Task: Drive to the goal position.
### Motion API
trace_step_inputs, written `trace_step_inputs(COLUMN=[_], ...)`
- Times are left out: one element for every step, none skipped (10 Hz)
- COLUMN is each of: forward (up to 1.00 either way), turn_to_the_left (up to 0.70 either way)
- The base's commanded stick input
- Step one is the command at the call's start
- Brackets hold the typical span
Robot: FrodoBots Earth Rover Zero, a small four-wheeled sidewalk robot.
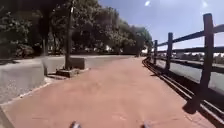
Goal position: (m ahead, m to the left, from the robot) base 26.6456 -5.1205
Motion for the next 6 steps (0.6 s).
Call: trace_step_inputs(forward=[1.00,1.00,1.00,1.00,1.00,1.00], turn_to_the_left=[-0.40,-0.40,-0.40,-0.13,0.00,0.00])
